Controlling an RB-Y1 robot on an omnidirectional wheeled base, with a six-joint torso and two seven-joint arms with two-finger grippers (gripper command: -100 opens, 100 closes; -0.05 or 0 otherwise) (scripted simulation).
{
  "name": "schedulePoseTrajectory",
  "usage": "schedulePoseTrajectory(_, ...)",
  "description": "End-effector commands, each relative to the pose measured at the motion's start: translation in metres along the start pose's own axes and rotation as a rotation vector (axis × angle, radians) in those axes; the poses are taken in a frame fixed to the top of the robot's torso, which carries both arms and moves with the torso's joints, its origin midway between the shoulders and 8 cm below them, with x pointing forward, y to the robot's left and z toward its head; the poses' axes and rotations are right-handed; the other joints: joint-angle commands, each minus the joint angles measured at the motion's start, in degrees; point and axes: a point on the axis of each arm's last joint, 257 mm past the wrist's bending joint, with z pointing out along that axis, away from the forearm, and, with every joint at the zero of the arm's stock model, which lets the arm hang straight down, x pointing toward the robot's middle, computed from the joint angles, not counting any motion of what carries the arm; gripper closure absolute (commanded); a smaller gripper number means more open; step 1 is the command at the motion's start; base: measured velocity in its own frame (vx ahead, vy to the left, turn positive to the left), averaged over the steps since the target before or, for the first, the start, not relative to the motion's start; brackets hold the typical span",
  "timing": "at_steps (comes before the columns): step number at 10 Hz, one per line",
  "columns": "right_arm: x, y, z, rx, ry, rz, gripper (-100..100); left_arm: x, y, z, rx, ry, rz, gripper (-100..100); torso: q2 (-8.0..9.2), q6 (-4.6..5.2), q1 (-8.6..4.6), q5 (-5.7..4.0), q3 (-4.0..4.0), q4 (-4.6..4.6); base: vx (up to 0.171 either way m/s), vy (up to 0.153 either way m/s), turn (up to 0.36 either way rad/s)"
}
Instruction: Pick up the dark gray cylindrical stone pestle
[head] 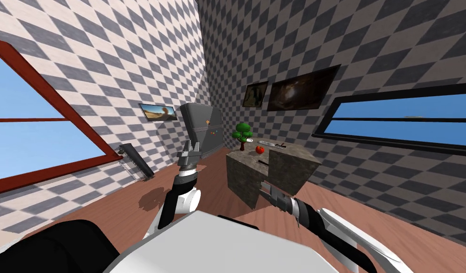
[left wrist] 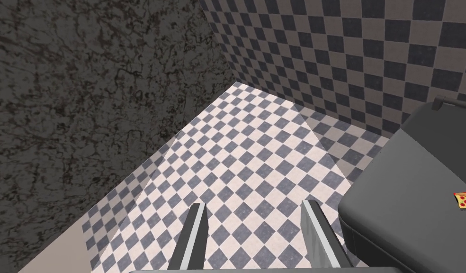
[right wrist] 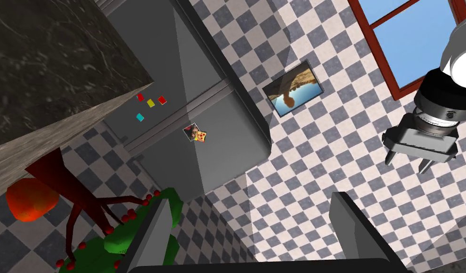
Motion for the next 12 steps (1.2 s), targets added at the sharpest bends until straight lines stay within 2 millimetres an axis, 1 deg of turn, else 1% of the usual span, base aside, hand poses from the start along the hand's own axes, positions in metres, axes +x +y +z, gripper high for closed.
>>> schedulePoseTrajectory(1, 0.023, -0.016, -0.018, 0.037, 0.087, -0.021, -100, 0.0, 0.0, 0.0, 0.0, 0.0, 0.0, 0, 0.0, 0.0, 0.0, 0.0, 0.0, 0.0, 0.063, 0.057, 0.204)
schedulePoseTrajectory(3, 0.024, -0.021, -0.027, 0.051, 0.116, -0.035, -100, 0.0, 0.0, 0.0, 0.0, 0.0, 0.0, 0, -0.06, 0.0, 0.01, 0.0, -0.04, -0.02, 0.039, 0.039, 0.058)
schedulePoseTrajectory(4, 0.04, -0.037, -0.045, 0.084, 0.187, -0.051, -100, 0.0, 0.0, 0.0, 0.0, 0.0, 0.0, 0, 0.05, 0.02, -0.07, -0.02, 0.03, 0.01, 0.034, 0.051, 0.18)
schedulePoseTrajectory(5, 0.039, -0.04, -0.051, 0.093, 0.204, -0.06, -100, 0.0, 0.0, 0.0, 0.0, 0.0, 0.0, 0, 0.01, -0.04, -0.01, -0.01, 0.01, 0.01, 0.047, 0.048, 0.142)
schedulePoseTrajectory(6, 0.053, -0.055, -0.07, 0.125, 0.271, -0.074, -100, 0.0, 0.0, 0.0, 0.0, 0.0, 0.0, 0, 0.0, 0.0, 0.0, 0.0, 0.0, 0.0, 0.085, 0.057, 0.196)
schedulePoseTrajectory(7, 0.052, -0.058, -0.078, 0.137, 0.291, -0.084, -100, 0.0, 0.0, 0.0, 0.0, 0.0, 0.0, 0, -0.13, -0.03, 0.03, 0.0, -0.07, -0.02, 0.07, 0.043, 0.116)
schedulePoseTrajectory(8, 0.064, -0.072, -0.098, 0.168, 0.355, -0.097, -100, 0.0, 0.0, 0.0, 0.0, 0.0, 0.0, 0, -0.1, 0.0, 0.0, -0.01, -0.06, -0.03, 0.075, 0.058, 0.22)
schedulePoseTrajectory(9, 0.062, -0.076, -0.108, 0.182, 0.376, -0.107, -100, 0.0, 0.0, 0.0, 0.0, 0.0, 0.0, 0, -0.14, -0.04, 0.04, 0.0, -0.08, -0.03, 0.067, 0.041, 0.112)
schedulePoseTrajectory(10, 0.072, -0.089, -0.129, 0.214, 0.434, -0.116, -100, 0.0, 0.0, 0.0, 0.0, 0.0, 0.0, 0, -0.1, 0.01, 0.0, 0.0, -0.06, -0.02, 0.067, 0.048, 0.216)
schedulePoseTrajectory(11, 0.07, -0.092, -0.137, 0.225, 0.452, -0.126, -100, 0.0, 0.0, 0.0, 0.0, 0.0, 0.0, 0, -0.1, -0.03, 0.02, -0.01, -0.06, -0.02, 0.063, 0.034, 0.105)
schedulePoseTrajectory(12, 0.068, -0.093, -0.14, 0.23, 0.46, -0.13, -100, 0.0, 0.0, 0.0, 0.0, 0.0, 0.0, 0, -0.07, 0.02, -0.02, -0.01, -0.04, -0.02, 0.029, 0.015, -0.027)
